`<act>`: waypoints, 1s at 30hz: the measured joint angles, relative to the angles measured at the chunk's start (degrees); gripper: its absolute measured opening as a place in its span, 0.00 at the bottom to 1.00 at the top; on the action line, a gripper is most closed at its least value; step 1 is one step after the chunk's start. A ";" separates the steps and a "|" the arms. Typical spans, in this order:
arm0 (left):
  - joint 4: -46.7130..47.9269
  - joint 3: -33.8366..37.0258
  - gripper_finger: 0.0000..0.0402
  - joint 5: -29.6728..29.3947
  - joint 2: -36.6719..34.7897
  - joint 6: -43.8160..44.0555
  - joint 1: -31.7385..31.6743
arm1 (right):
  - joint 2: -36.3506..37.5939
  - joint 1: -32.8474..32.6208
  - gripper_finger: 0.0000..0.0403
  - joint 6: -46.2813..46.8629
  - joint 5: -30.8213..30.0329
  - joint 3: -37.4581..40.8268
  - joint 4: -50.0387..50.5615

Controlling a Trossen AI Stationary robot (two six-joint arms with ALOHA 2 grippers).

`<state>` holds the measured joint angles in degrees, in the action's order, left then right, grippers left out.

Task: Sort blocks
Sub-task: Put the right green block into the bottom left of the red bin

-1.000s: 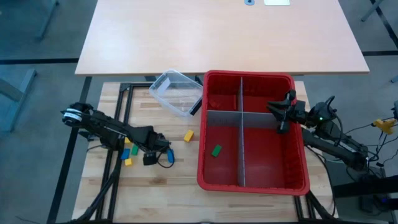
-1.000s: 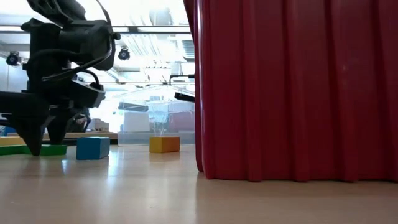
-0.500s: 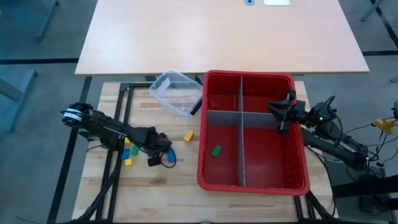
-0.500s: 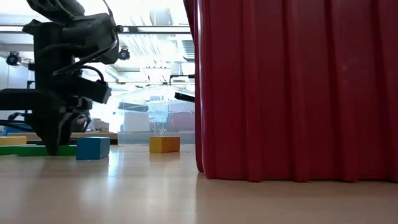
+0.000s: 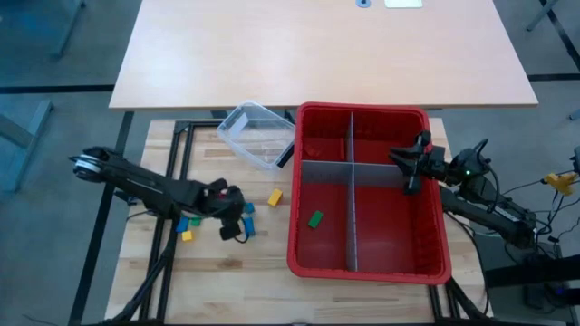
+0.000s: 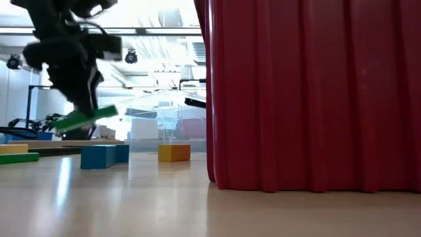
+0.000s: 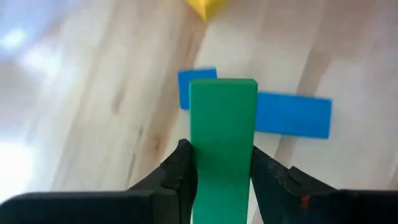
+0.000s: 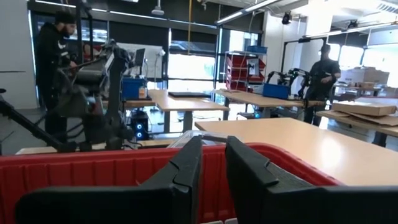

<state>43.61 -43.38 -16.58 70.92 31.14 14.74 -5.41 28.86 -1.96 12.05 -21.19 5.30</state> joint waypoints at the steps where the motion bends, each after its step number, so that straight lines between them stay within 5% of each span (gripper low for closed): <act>1: -0.03 0.00 0.24 -1.14 -1.39 0.06 0.26 | 0.00 -0.01 0.12 -0.02 0.00 0.00 0.00; 7: -5.88 0.00 0.24 -7.39 -9.10 -2.14 0.66 | 0.02 -0.02 0.13 0.00 0.00 0.00 -0.04; 16: -40.68 0.33 0.24 -11.34 -13.34 -22.59 0.70 | 0.00 0.00 0.17 -0.02 -0.04 0.00 -0.43; 30: -95.59 6.55 0.24 1.47 5.25 -37.35 -0.32 | 0.02 0.00 0.12 -0.08 -0.04 0.00 -1.75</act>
<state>-51.98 -36.83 -15.11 76.17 -6.21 14.42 -5.39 28.86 -2.04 12.01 -21.19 3.55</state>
